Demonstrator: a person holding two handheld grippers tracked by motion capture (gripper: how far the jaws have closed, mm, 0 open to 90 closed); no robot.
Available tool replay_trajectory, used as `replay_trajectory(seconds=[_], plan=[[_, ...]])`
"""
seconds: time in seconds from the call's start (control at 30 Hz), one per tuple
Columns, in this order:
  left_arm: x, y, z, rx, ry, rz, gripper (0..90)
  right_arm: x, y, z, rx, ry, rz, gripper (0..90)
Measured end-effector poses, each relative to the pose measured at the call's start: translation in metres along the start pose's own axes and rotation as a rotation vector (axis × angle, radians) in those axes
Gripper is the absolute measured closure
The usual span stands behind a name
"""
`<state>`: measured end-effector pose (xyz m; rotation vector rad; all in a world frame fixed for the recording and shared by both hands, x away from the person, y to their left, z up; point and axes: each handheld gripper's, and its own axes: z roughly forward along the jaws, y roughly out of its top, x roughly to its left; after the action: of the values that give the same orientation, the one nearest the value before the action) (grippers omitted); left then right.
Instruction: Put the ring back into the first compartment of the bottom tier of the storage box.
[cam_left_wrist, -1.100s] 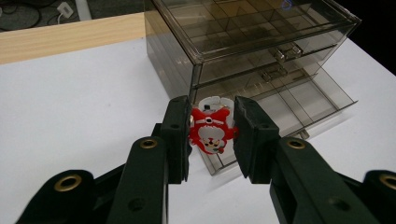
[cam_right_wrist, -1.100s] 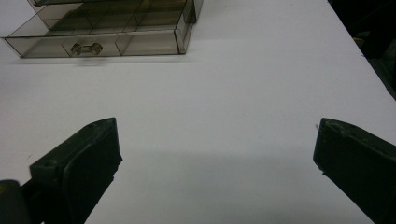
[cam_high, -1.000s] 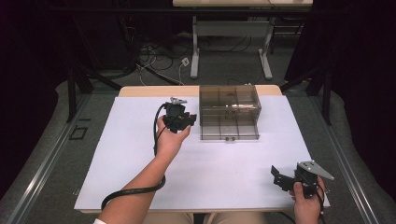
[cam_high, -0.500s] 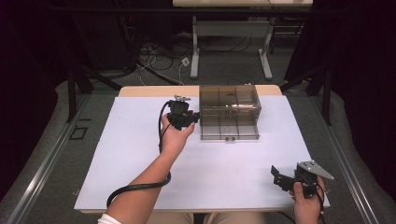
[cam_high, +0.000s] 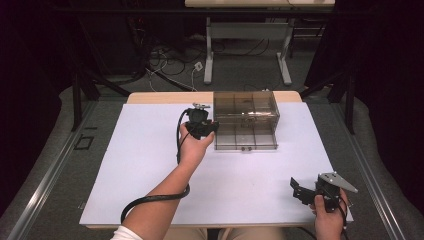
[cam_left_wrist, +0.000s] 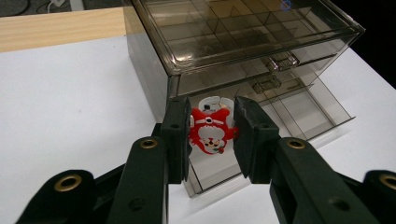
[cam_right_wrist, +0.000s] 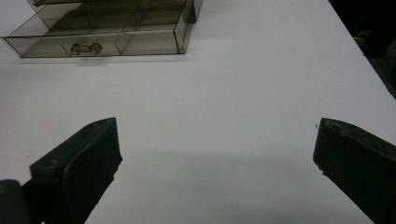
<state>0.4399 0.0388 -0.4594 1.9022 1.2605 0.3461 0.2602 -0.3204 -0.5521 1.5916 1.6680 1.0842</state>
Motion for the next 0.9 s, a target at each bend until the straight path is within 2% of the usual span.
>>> replay_trajectory(seconds=[0.13, 0.57, 0.9], plan=[[-0.001, 0.001, 0.003, 0.003, 0.006, 0.007, 66.8, 0.000, 0.000, 0.000, 0.001, 0.000, -0.001, 0.4], [-0.004, -0.004, 0.013, 0.016, -0.002, -0.019, 66.8, 0.001, 0.000, 0.000, 0.004, 0.000, 0.006, 0.5], [-0.008, -0.007, 0.020, 0.024, 0.002, -0.020, 66.8, 0.000, 0.000, 0.001, 0.005, 0.008, 0.005, 0.5]])
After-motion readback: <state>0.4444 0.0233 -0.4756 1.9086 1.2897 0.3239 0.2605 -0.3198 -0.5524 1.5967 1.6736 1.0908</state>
